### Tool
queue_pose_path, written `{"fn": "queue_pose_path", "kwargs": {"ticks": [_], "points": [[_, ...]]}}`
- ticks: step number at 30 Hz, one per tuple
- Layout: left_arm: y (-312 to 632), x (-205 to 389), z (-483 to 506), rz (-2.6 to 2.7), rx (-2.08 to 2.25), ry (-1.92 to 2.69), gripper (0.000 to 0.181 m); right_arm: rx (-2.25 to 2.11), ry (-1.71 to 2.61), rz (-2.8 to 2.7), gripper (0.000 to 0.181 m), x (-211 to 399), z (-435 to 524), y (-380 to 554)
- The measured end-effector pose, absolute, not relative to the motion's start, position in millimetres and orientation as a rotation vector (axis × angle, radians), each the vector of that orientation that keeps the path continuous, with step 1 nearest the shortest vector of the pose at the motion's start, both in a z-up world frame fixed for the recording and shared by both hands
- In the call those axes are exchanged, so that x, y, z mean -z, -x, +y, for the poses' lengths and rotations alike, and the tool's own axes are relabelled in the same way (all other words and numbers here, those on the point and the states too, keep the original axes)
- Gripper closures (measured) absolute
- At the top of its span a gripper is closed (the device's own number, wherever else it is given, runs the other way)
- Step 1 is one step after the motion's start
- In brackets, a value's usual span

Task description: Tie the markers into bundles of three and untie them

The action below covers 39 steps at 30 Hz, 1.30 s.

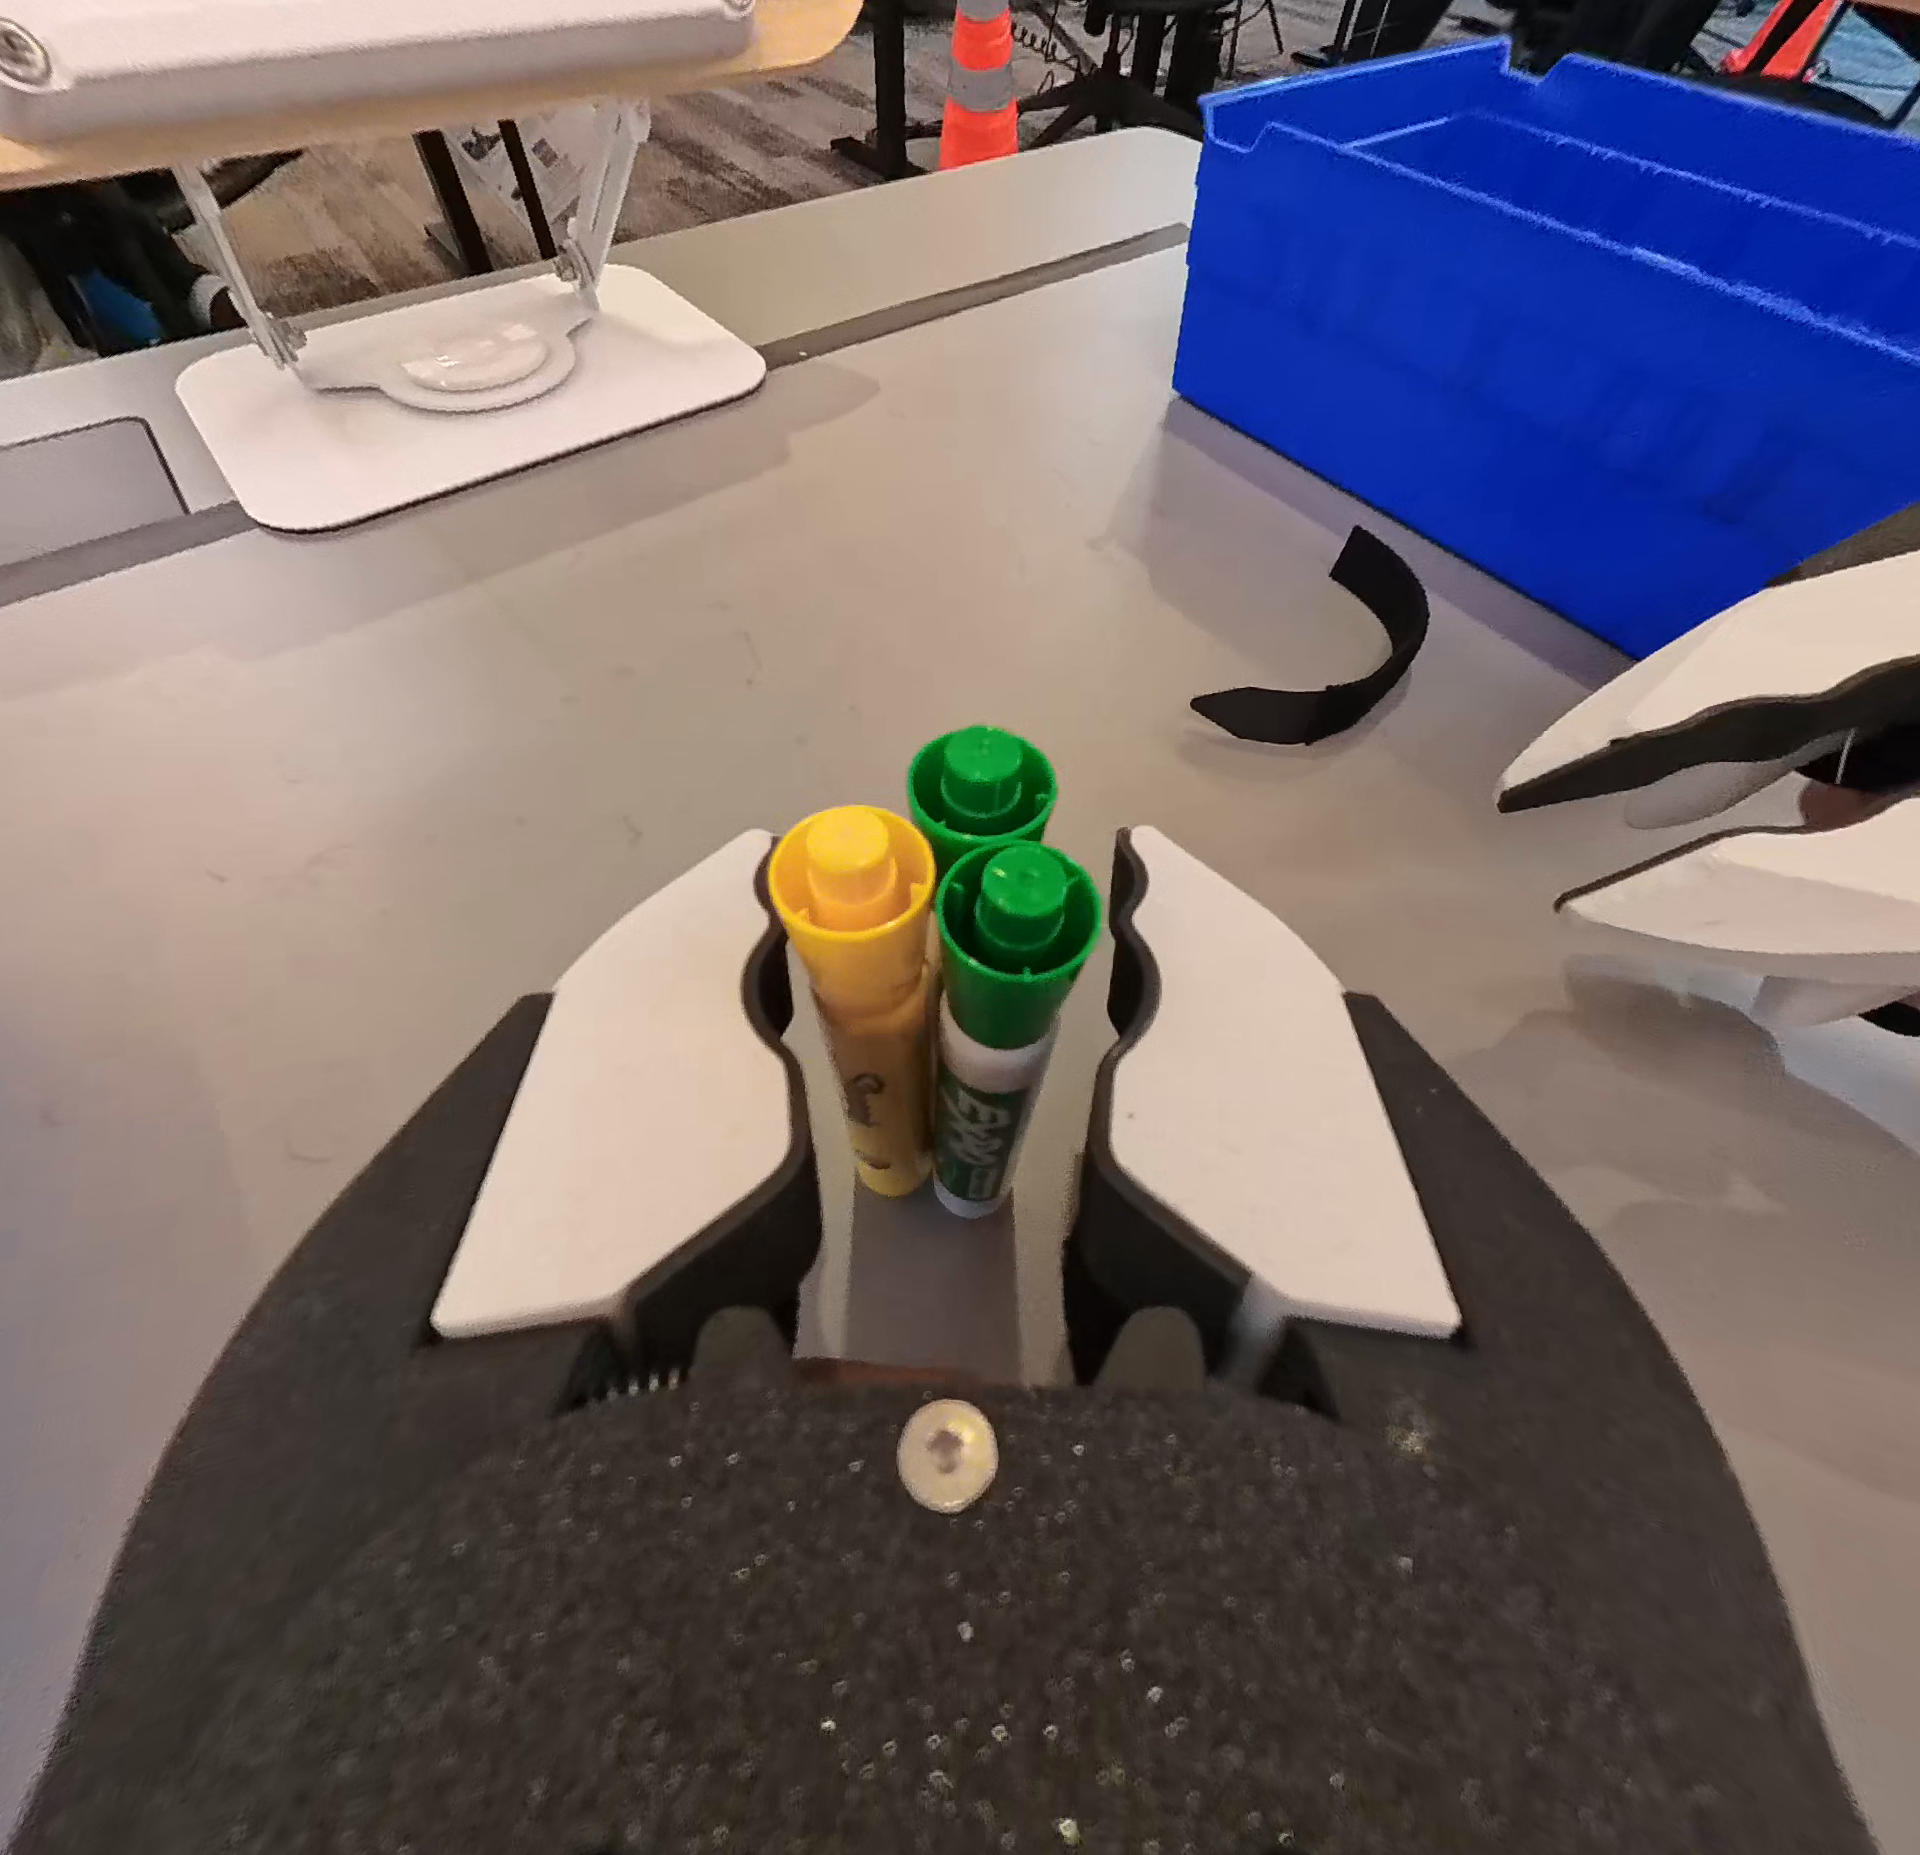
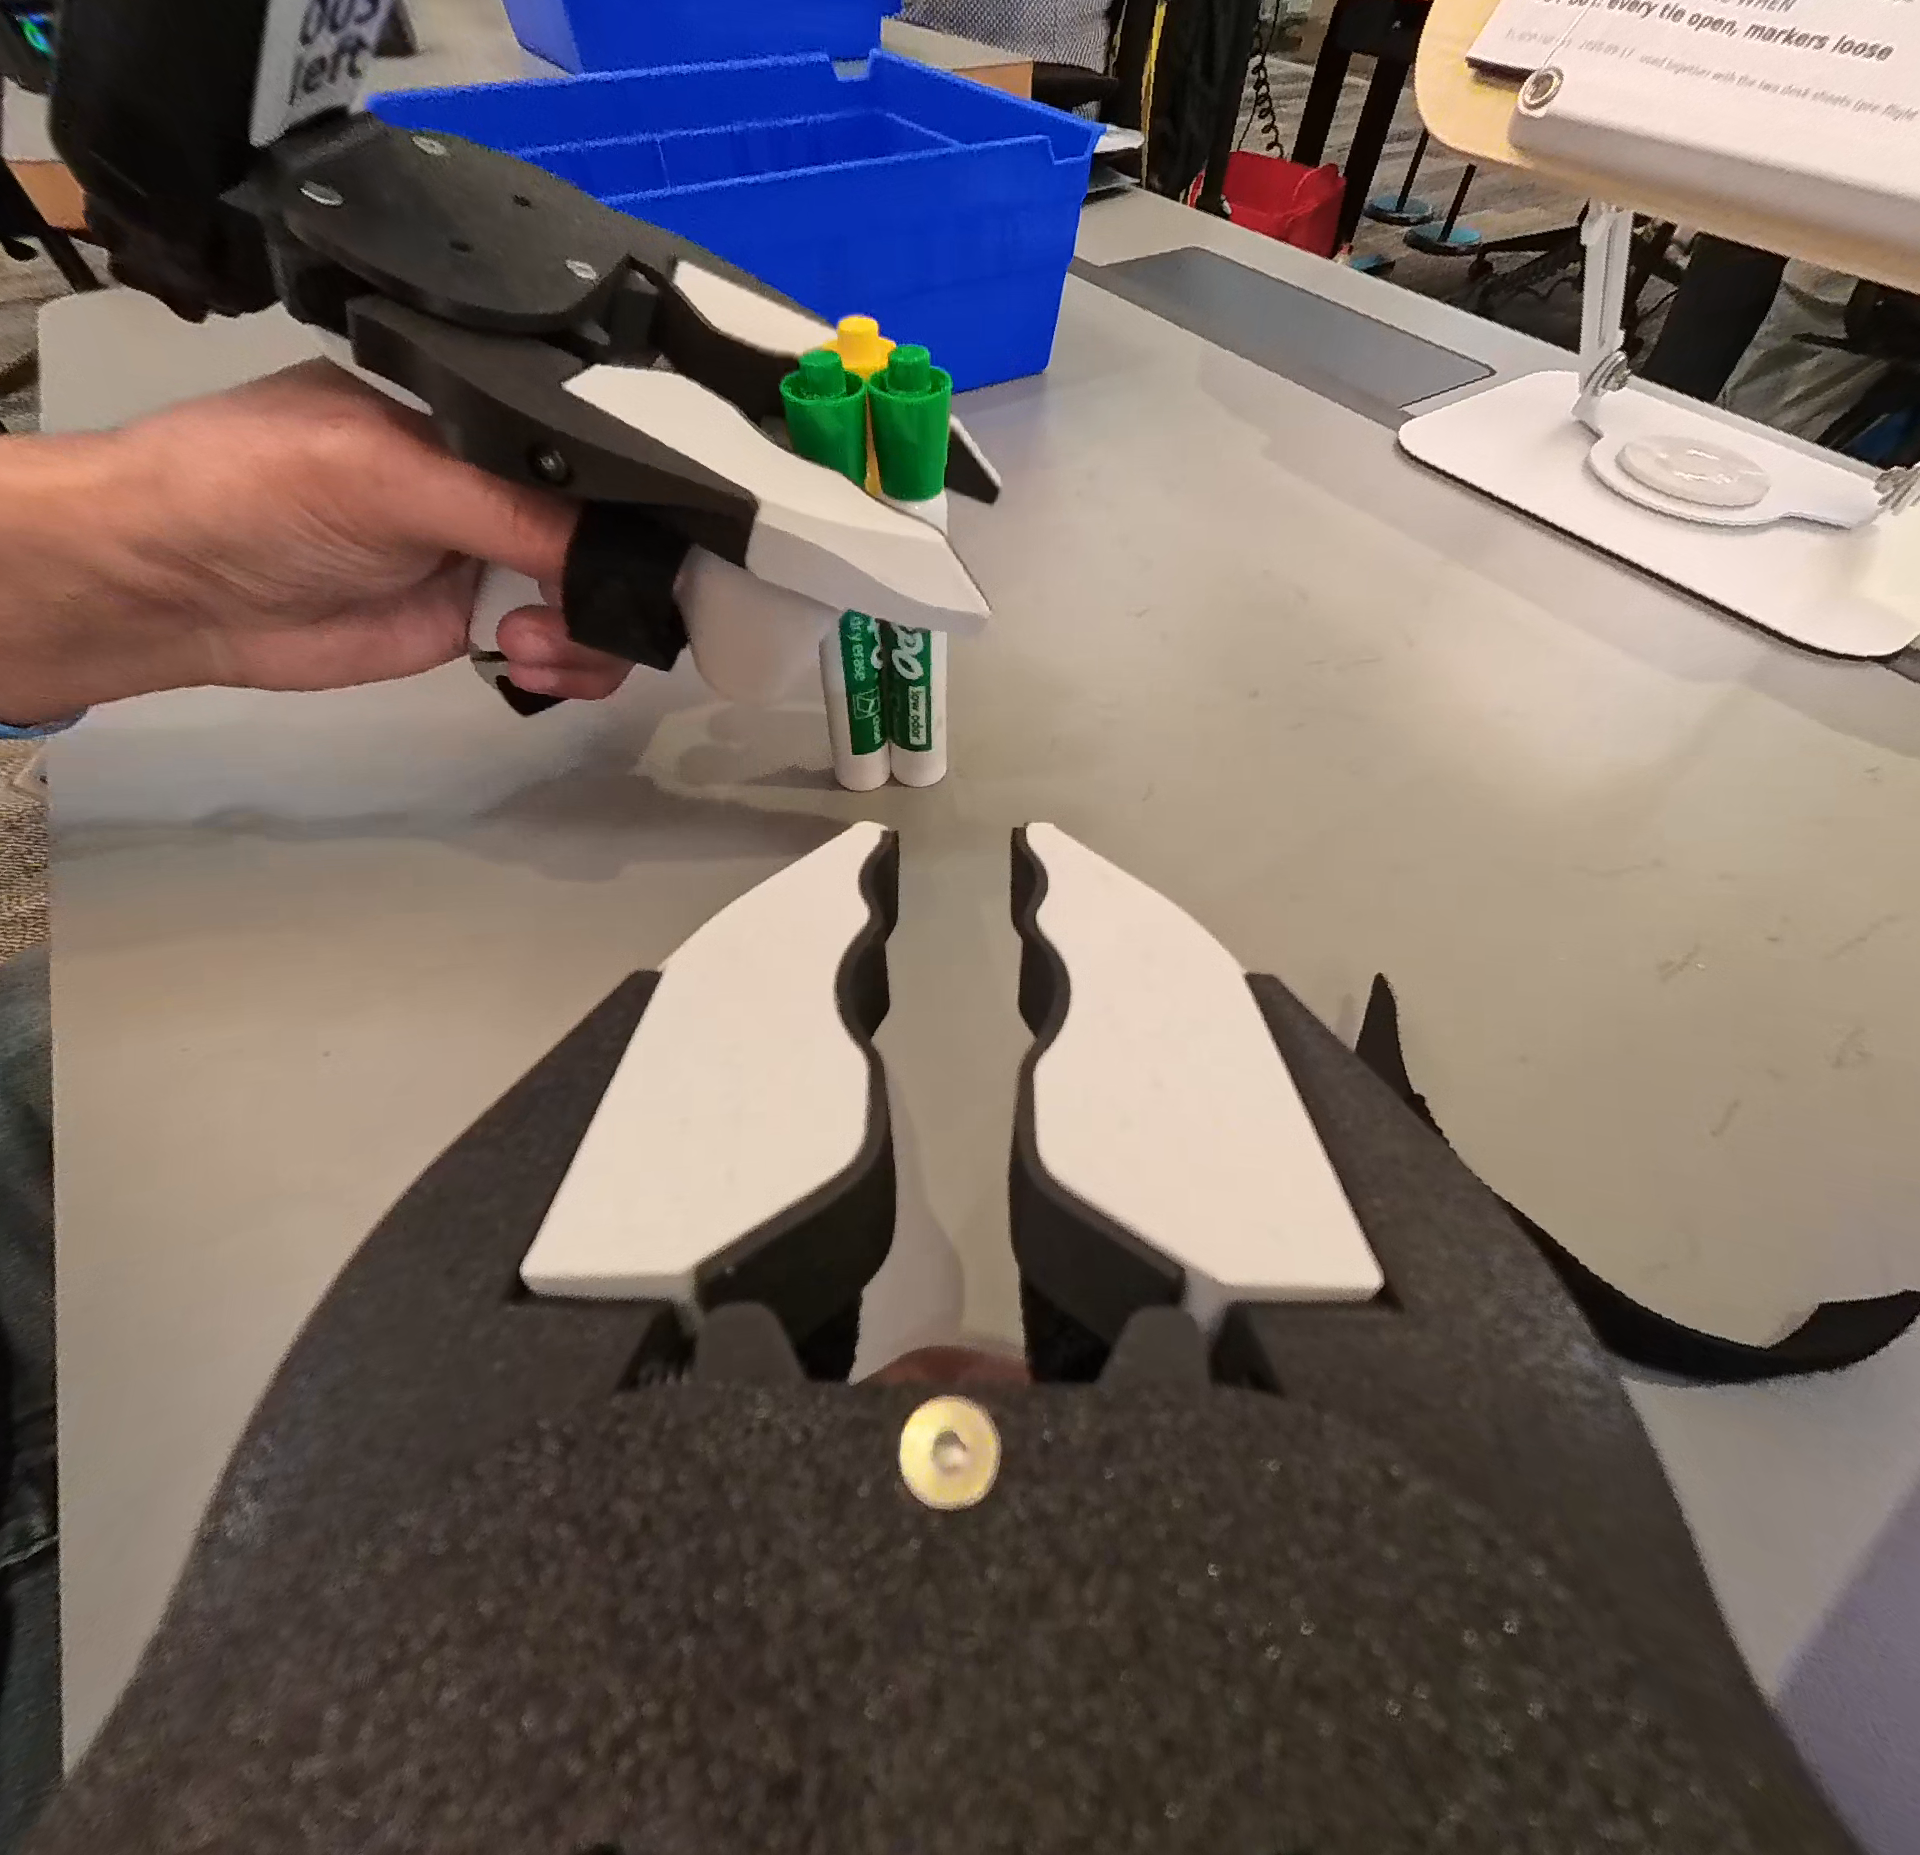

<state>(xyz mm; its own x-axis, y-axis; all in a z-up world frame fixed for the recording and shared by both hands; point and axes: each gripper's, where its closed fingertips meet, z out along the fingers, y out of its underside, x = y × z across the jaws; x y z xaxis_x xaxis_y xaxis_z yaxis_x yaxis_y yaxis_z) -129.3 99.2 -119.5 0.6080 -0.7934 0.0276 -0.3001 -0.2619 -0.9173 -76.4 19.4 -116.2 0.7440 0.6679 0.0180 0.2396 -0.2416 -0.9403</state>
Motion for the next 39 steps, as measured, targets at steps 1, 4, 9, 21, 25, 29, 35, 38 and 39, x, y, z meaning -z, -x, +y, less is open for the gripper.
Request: {"fn": "queue_pose_path", "kwargs": {"ticks": [1, 4, 9, 21, 25, 29, 35, 38, 39], "points": [[129, 119, 98, 0.888, 0.619, 1.832, 0.123, -0.473, 1.813, -0.707, 0.161, 116, 19, 76], [129, 120, 90, 0.914, 0.638, 1.871, 0.118, -0.473, 1.814, -0.706, 0.161, 116, 19, 76], [137, 115, 85, 0.946, 0.554, 1.911, 0.105, -0.476, 1.813, -0.702, 0.161, 116, 20, 75], [155, 80, 89, 1.070, 0.497, 1.976, 0.100, -0.478, 1.811, -0.700, 0.161, 114, 19, 75], [153, 55, 92, 1.360, 0.408, 2.071, 0.106, -0.480, 1.803, -0.684, 0.161, 111, 20, 70], [144, 44, 95, 1.555, 0.327, 2.209, 0.123, -0.474, 1.801, -0.670, 0.161, 108, 20, 66], [135, 62, 93, 1.634, 0.282, 2.483, 0.127, -0.466, 1.802, -0.675, 0.162, 110, 20, 65], [135, 76, 93, 1.656, 0.167, 2.503, 0.129, -0.457, 1.799, -0.686, 0.162, 110, 18, 66], [136, 78, 94, 1.668, 0.119, 2.487, 0.129, -0.451, 1.797, -0.689, 0.162, 109, 18, 65]]}}
